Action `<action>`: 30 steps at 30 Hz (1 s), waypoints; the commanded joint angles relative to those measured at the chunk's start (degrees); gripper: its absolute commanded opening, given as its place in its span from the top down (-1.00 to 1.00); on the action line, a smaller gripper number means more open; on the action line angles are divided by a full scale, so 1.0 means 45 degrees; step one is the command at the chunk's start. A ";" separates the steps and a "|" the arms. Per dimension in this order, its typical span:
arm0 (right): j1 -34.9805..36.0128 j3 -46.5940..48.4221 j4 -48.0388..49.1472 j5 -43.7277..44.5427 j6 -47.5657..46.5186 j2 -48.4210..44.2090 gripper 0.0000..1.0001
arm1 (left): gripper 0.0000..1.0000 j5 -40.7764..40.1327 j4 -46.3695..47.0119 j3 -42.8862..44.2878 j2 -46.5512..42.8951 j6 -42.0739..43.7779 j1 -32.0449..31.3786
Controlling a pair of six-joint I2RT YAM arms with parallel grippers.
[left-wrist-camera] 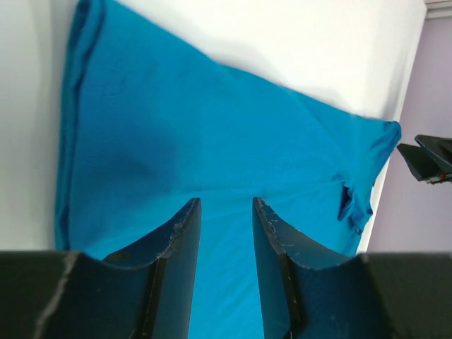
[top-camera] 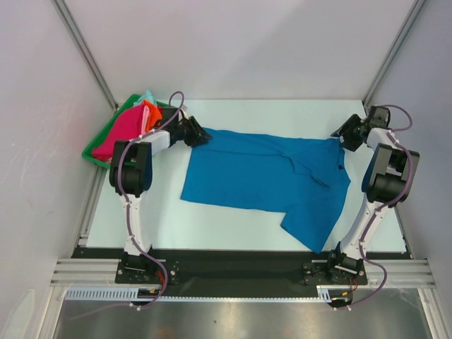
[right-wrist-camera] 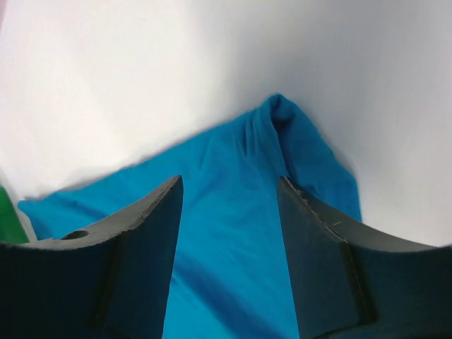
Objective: Fold and stack the t-shirts
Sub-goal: Fold the tshirt
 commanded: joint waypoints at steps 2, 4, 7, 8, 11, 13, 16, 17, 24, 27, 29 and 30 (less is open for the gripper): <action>0.0404 0.1777 0.0057 0.0543 -0.0679 0.0872 -0.14 | 0.21 -0.0106 0.0492 0.0546 0.0253 -0.0411 0.0062; 0.0444 0.2343 -0.0529 0.1030 -0.0834 0.1244 -0.09 | 0.21 -0.0106 0.0453 0.0488 0.0273 -0.0393 0.0062; 0.0483 0.2326 -0.0549 0.1634 -0.0952 0.1226 -0.08 | 0.21 -0.0106 0.0277 0.0448 0.0293 -0.0276 0.0062; 0.0483 0.2365 -0.0627 0.1812 -0.1107 0.1206 -0.08 | 0.21 -0.0087 0.0103 0.0467 0.0331 -0.0159 0.0062; 0.0483 0.2287 -0.0648 0.2068 -0.1381 0.1147 -0.08 | 0.21 -0.0087 -0.0094 0.0448 0.0351 -0.0002 0.0062; 0.0483 0.2403 -0.0725 0.2010 -0.1460 0.1244 -0.08 | 0.22 -0.0087 -0.0114 0.0351 0.0351 0.0018 0.0062; 0.0483 0.2697 -0.0940 0.1776 -0.1499 0.1654 -0.07 | 0.22 -0.0067 -0.0114 0.0292 0.0332 0.0057 0.0062; 0.0502 0.2775 -0.1018 0.1775 -0.1499 0.1829 -0.06 | 0.21 -0.0048 -0.0133 0.0292 0.0332 0.0076 0.0062; 0.0483 0.2892 -0.0882 0.1911 -0.1382 0.2376 0.23 | 0.24 -0.0009 -0.0407 0.0175 0.0293 0.0213 0.0082; 0.0444 0.3282 -0.1019 0.2399 -0.1480 0.2709 0.44 | 0.24 0.0050 -0.0270 -0.0021 0.0254 0.0193 0.0082; 0.0328 0.3478 -0.1077 0.2575 -0.1480 0.2749 0.66 | 0.24 0.0031 -0.0348 -0.0002 0.0312 0.0232 0.0082; 0.0288 0.3459 -0.1058 0.2924 -0.1441 0.2729 0.85 | 0.24 -0.0008 -0.0406 -0.0021 0.0312 0.0252 0.0101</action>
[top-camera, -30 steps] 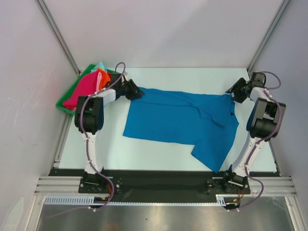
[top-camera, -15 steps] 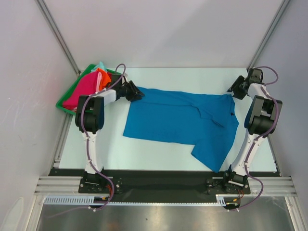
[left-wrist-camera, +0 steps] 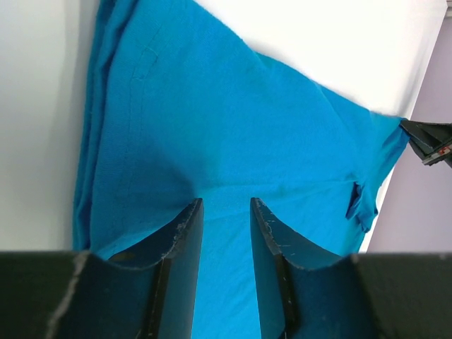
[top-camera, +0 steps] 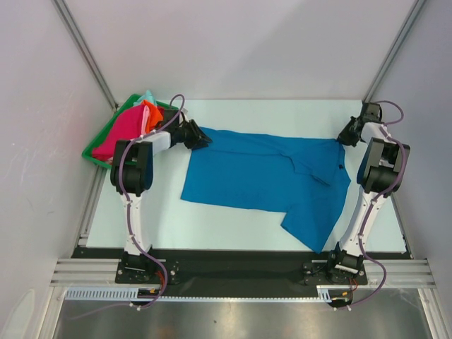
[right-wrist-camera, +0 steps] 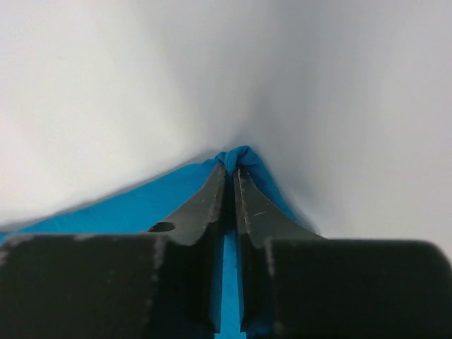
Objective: Fold and stack the t-shirts
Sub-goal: Fold the tshirt
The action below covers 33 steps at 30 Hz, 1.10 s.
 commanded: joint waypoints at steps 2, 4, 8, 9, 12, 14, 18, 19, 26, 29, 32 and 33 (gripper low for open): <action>-0.0266 0.0550 -0.0072 0.1495 0.0002 -0.0069 1.00 | 0.25 0.0084 -0.0014 -0.0011 0.0026 0.0388 0.0140; -0.0325 0.0530 -0.0170 0.2102 0.0080 -0.0128 1.00 | 0.25 0.0045 -0.0072 -0.0011 0.0065 0.0485 0.0199; -0.0462 0.0607 -0.0403 0.1733 0.0159 0.0086 1.00 | 0.25 0.0064 -0.0092 0.0028 0.0182 0.0700 0.0296; -0.0462 0.0724 -0.0463 0.1732 0.0197 0.0145 0.99 | 0.25 0.0064 -0.0208 0.0086 0.0202 0.0739 0.0316; -0.0442 0.1113 -0.0599 0.1421 0.0256 0.0243 0.60 | 0.25 0.0006 -0.0617 0.0379 0.0066 0.1051 0.0335; -0.0384 0.1679 -0.1355 0.1439 0.0198 0.0360 0.39 | 0.23 -0.0131 -0.0852 0.0574 -0.0168 0.1286 0.0316; -0.0169 0.4761 -0.4401 0.2507 -0.0017 0.1333 -0.07 | 0.13 -0.0735 -0.1808 0.0731 -0.1492 0.1930 0.0277; -0.0130 0.5812 -0.5066 0.2920 -0.0075 0.1414 -0.14 | 0.10 -0.0872 -0.2236 0.0673 -0.1749 0.2221 0.0258; -0.0305 0.3998 -0.7279 0.4856 0.0293 -0.0924 -0.47 | 0.07 -0.2239 -0.3431 -0.2115 -0.5653 0.3064 0.0043; -0.0248 0.1054 -0.6600 0.4624 0.0917 -0.3207 -0.49 | 0.32 -0.3156 -0.3607 -0.4439 -0.7834 0.2734 -0.0113; 0.0415 -0.1202 -0.5681 0.4076 0.0959 -0.5663 -0.49 | 0.34 -0.4016 -0.3529 -0.7017 -1.0022 0.1778 -0.0250; 0.0920 -0.2427 -0.5543 0.3921 0.0959 -0.6177 -0.49 | 0.33 -0.4173 -0.3433 -0.7603 -1.0458 0.1524 -0.0347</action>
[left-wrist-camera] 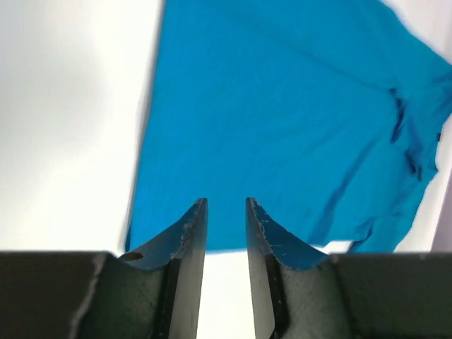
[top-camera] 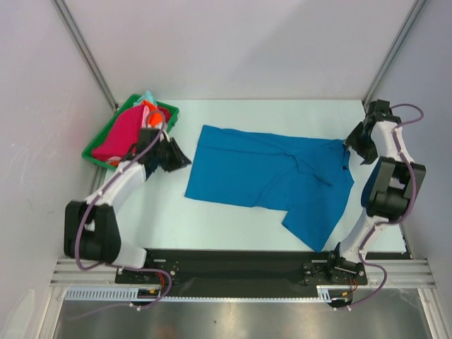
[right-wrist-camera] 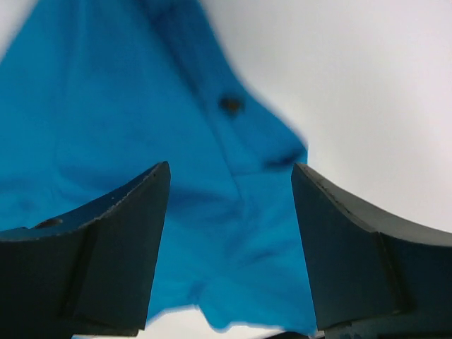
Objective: Fold and stack the t-shirts
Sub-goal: Fold the tshirt
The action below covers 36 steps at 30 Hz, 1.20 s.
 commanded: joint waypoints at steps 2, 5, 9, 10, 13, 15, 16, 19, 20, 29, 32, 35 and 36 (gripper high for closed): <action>0.1474 -0.2571 0.0414 -0.0606 0.0440 -0.3758 -0.49 | 0.32 -0.1592 -0.0425 -0.2979 -0.2229 -0.1536 -0.0314; 0.2742 -0.4445 0.0316 -0.1057 0.0772 -0.5593 -0.50 | 0.28 -0.1982 -0.0502 -0.3997 -0.2430 -0.2104 -0.0510; 0.4423 -0.6166 -0.0288 -0.1078 0.1298 -0.7548 -0.51 | 0.13 -0.1905 -0.0367 -0.4369 -0.1807 -0.2397 -0.0549; 0.4774 -0.6865 -0.0541 -0.1175 0.1551 -0.7942 -0.51 | 0.11 -0.1905 -0.0250 -0.4389 -0.1670 -0.2437 -0.0549; 0.4992 -0.7768 -0.1108 -0.1351 0.1982 -0.9310 -0.51 | 0.07 -0.2080 -0.0093 -0.4486 -0.1377 -0.2573 -0.0549; 0.5070 -0.8511 -0.1246 -0.1371 0.2042 -0.9993 -0.52 | 0.07 -0.2469 -0.0230 -0.4526 -0.1337 -0.2748 -0.0568; 0.5070 -0.8648 -0.1479 -0.1332 0.2061 -1.0480 -0.52 | 0.07 -0.2452 -0.0113 -0.4719 -0.1337 -0.2788 -0.0569; 0.5070 -0.8806 -0.1889 -0.1293 0.1964 -1.1050 -0.52 | 0.09 -0.2647 0.0005 -0.4819 -0.1122 -0.2847 -0.0549; 0.5070 -0.8806 -0.2007 -0.1254 0.1925 -1.1129 -0.52 | 0.09 -0.2628 0.0044 -0.4838 -0.0851 -0.2867 -0.0549; 0.4953 -0.8923 -0.2301 -0.1449 0.2081 -1.1520 -0.53 | 0.19 -0.2100 0.1020 -0.5483 0.0108 -0.3453 -0.0530; 0.4934 -0.9040 -0.2340 -0.1449 0.2120 -1.1559 -0.54 | 0.61 -0.2178 0.1059 -0.5425 0.0285 -0.3278 -0.0491; 0.4817 -0.9235 -0.2321 -0.1933 0.2275 -1.1599 -0.54 | 0.99 -0.2897 0.0689 -0.5191 0.0031 -0.2850 -0.0102; 0.4797 -0.9313 -0.2263 -0.2111 0.2334 -1.1637 -0.54 | 0.99 -0.3056 0.0592 -0.5151 -0.0047 -0.2731 0.0055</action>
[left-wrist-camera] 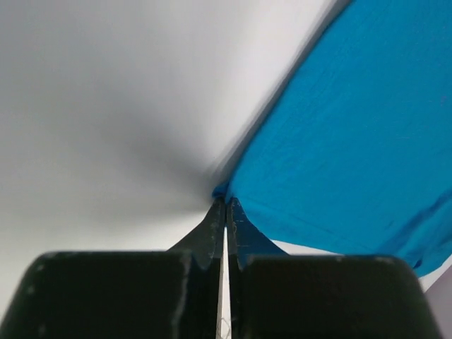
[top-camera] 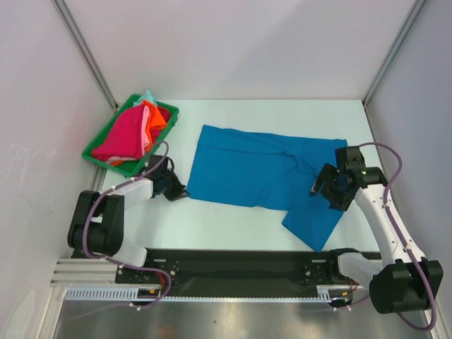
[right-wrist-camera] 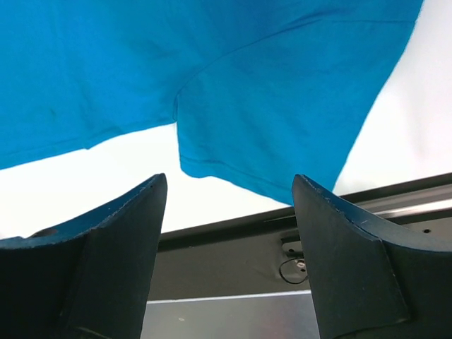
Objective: Fold and stack the t-shirts
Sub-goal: Fold the tshirt
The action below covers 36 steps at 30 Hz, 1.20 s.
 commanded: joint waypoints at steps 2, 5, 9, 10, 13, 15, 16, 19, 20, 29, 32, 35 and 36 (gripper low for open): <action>-0.0148 -0.0584 0.0152 -0.1218 0.0639 -0.0306 -0.52 | 0.99 -0.1334 -0.0852 0.0100 0.0044 0.1000 0.1022; -0.0226 -0.1540 0.0523 -0.1690 0.1030 -0.0151 -0.47 | 0.99 -0.1061 -0.0814 0.0627 0.0415 0.1488 0.1552; -0.0595 -0.2887 0.0544 -0.1479 0.1693 0.0396 -0.37 | 0.99 -0.0514 -0.0736 0.1253 0.0942 0.1744 0.1593; -0.0791 -0.3105 0.0583 -0.1264 0.1870 0.0436 -0.34 | 0.99 -0.0397 -0.0658 0.1273 0.0962 0.1687 0.1593; -0.2078 -0.4003 0.1185 -0.0815 0.2475 0.0223 -0.24 | 0.99 -0.0046 -0.0229 0.1078 0.0924 0.1413 0.1593; -0.2800 -0.4317 0.1577 -0.0774 0.2710 0.0183 -0.18 | 1.00 0.0150 -0.0053 0.1039 0.0982 0.1296 0.1593; -0.2862 -0.4318 0.1598 -0.0329 0.2770 0.0202 -0.16 | 0.99 0.0287 -0.0032 0.1058 0.1021 0.1276 0.1593; -0.2902 -0.4435 0.1521 0.0746 0.2868 0.0280 -0.12 | 0.99 0.0463 0.0046 0.1097 0.1099 0.1315 0.1593; -0.2902 -0.4551 0.1540 0.0885 0.2906 0.0280 -0.11 | 0.99 0.0502 0.0046 0.1097 0.1119 0.1296 0.1593; -0.2746 -0.5918 0.2788 0.0691 0.3316 0.0495 0.00 | 0.99 0.0698 0.0066 0.1351 0.1431 0.1295 0.1593; -0.2668 -0.5959 0.3121 0.0944 0.3589 0.0475 0.19 | 0.99 0.0698 0.0046 0.1468 0.1451 0.1315 0.1593; -0.2726 -0.5881 0.3122 0.1140 0.3649 0.0475 0.57 | 0.99 0.0698 -0.0032 0.1507 0.1412 0.1276 0.1593; -0.2745 -0.5919 0.3025 0.1160 0.3746 0.0417 0.62 | 0.99 0.0659 -0.0071 0.1488 0.1373 0.1257 0.1593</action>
